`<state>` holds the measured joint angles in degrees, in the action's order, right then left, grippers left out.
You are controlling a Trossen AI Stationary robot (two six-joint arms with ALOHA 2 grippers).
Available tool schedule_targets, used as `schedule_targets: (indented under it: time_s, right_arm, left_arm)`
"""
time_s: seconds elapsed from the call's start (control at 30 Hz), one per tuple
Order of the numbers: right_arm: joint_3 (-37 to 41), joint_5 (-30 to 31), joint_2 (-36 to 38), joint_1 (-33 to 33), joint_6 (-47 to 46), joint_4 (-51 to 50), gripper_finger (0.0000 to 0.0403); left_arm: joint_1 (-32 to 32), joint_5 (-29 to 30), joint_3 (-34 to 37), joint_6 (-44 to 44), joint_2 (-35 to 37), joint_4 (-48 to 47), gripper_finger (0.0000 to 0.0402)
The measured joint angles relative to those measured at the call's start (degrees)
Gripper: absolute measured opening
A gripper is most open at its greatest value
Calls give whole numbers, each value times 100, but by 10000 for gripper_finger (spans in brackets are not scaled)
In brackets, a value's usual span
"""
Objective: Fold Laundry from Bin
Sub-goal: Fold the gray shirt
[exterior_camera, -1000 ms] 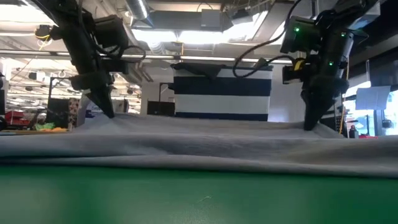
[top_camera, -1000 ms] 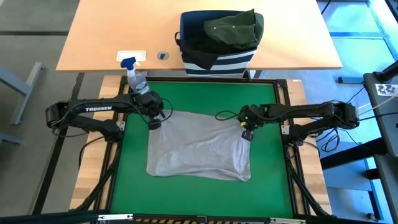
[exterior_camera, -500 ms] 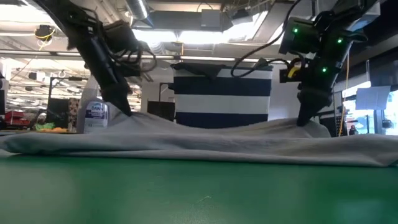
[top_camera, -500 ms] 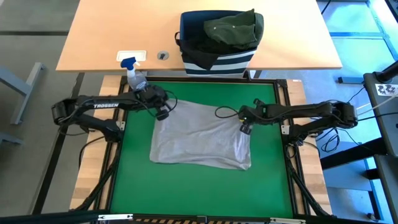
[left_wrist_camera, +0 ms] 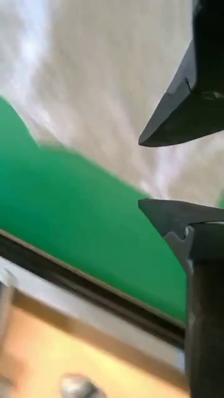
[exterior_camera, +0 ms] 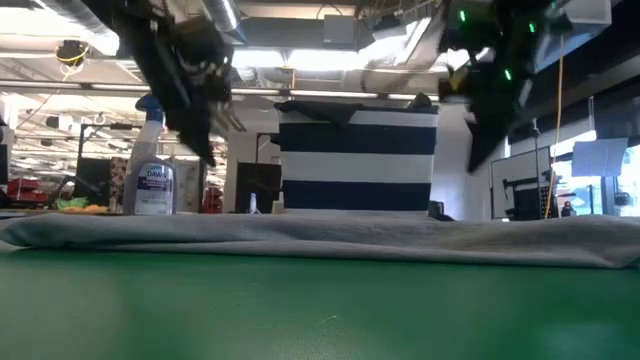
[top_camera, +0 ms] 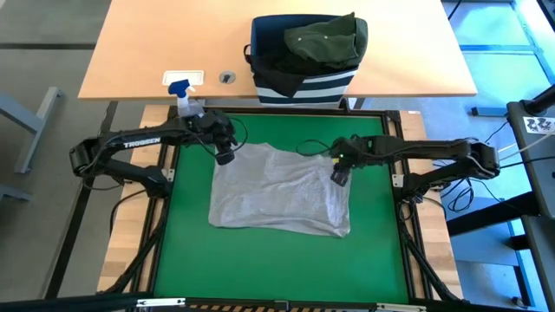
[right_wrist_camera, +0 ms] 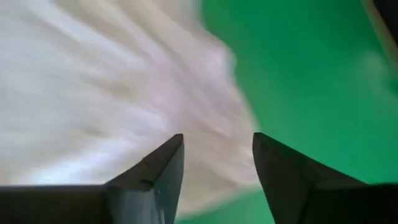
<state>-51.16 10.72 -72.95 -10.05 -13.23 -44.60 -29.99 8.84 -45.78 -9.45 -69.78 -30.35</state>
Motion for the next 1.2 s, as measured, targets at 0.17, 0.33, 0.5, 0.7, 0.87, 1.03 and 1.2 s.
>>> schedule_targets:
  time_s: [0.17,0.33,0.5,0.7,0.87,1.03,1.2]
  right_arm:
    - [-139,-1197,90,627,-514,1324,202]
    - [144,-1111,-238,1779,-896,2407,202]
    - [261,-1032,-792,2740,-1237,3038,186]
    - [257,-838,-1500,3522,-1207,3660,127]
    - [259,-420,-2081,3636,-1210,3737,70]
    - [259,-133,-2578,3627,-1277,3777,23]
    - [241,-542,-2745,3650,-1688,3775,4]
  left_arm:
    - [221,-2072,-40,458,188,31,155]
    - [895,-2741,409,866,181,57,151]
    - [1663,-2647,761,1197,178,69,144]
    - [2310,-1725,1060,1564,178,335,141]
    - [2519,-1282,1369,1988,178,595,141]
    - [2550,-1185,1670,2162,175,678,141]
    - [2546,-881,2006,2562,175,704,141]
